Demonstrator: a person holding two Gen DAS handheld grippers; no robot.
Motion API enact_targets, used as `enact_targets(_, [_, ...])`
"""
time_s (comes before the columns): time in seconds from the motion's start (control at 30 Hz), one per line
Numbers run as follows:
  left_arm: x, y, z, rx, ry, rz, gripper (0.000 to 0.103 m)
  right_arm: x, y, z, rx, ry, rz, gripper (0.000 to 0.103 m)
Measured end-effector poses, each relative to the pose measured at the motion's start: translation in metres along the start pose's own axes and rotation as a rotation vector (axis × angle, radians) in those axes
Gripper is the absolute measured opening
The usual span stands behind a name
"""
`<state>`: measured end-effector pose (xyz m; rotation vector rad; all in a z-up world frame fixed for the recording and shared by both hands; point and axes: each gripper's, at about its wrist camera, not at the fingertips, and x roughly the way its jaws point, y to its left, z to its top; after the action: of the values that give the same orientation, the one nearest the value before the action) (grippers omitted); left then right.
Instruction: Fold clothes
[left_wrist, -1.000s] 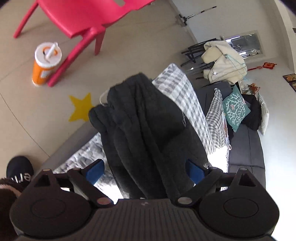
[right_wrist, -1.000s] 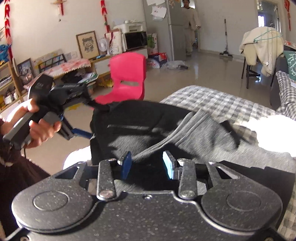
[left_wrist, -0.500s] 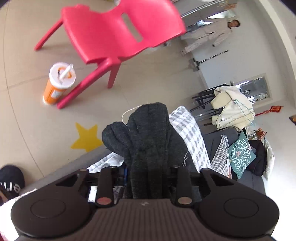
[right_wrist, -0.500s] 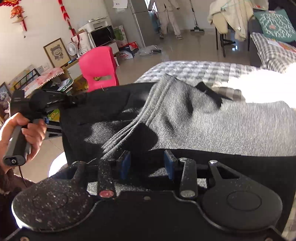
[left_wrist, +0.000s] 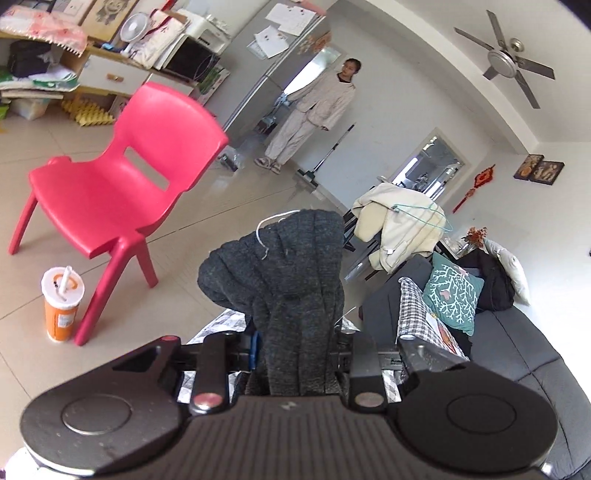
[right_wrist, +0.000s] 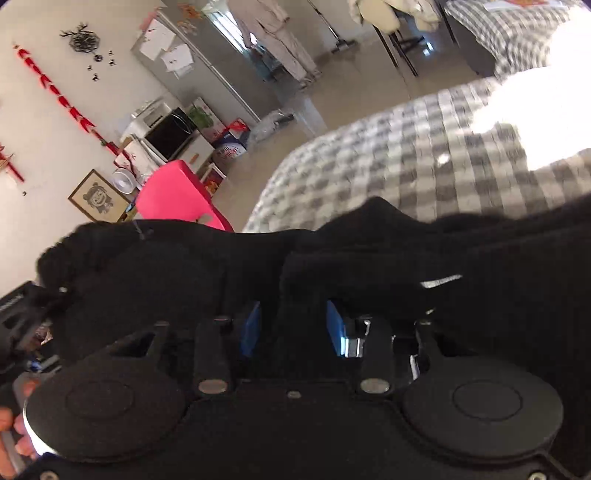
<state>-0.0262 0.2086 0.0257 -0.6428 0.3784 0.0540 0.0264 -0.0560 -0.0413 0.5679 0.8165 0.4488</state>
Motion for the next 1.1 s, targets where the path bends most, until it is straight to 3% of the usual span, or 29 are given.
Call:
enact_targets(0.17, [-0.024,-0.050,-0.012,0.248,-0.087,-0.105,0.028,-0.047,-0.003,0.026,0.088,-0.067,-0.019,0.040])
enact_targets(0.37, [-0.077,-0.133,-0.083,0.768,-0.158,-0.326,0.028,-0.138,-0.056,0.057,0.190,-0.288,-0.090,0.043])
enact_targets(0.43, [-0.081,-0.151,-0.121,0.924,-0.131,-0.386,0.028,-0.161,-0.074,0.060,0.220,-0.331,-0.098,0.044])
enact_targets(0.5, [-0.083,-0.163,-0.149,1.020,-0.082,-0.420,0.029,-0.187,-0.094,0.061,0.262,-0.373,-0.088,0.044])
enact_targets(0.67, [-0.059,-0.186,-0.237,1.295,0.143,-0.455,0.034,-0.210,-0.108,0.063,0.237,-0.412,-0.089,0.047])
enact_targets(0.73, [-0.056,-0.186,-0.276,1.443,0.119,-0.424,0.036,-0.206,-0.102,0.063,0.179,-0.372,-0.086,0.047])
enact_targets(0.8, [-0.058,-0.185,-0.288,1.532,0.068,-0.397,0.036,-0.200,-0.093,0.063,0.109,-0.318,-0.080,0.047])
enact_targets(0.93, [-0.058,-0.189,-0.267,1.495,0.129,-0.373,0.043,-0.193,-0.068,0.054,-0.024,-0.241,-0.061,0.047])
enact_targets(0.97, [-0.060,-0.191,-0.260,1.472,0.156,-0.378,0.049,-0.189,-0.064,0.052,-0.052,-0.229,-0.057,0.048])
enact_targets(1.0, [-0.064,-0.192,-0.249,1.426,0.199,-0.412,0.070,-0.184,-0.060,0.048,-0.069,-0.206,-0.057,0.048])
enact_targets(1.07, [-0.074,-0.195,-0.227,1.303,0.300,-0.512,0.083,-0.173,-0.057,0.039,-0.076,-0.134,-0.068,0.047])
enact_targets(1.1, [-0.076,-0.195,-0.218,1.248,0.343,-0.551,0.083,-0.167,-0.055,0.034,-0.080,-0.097,-0.073,0.047])
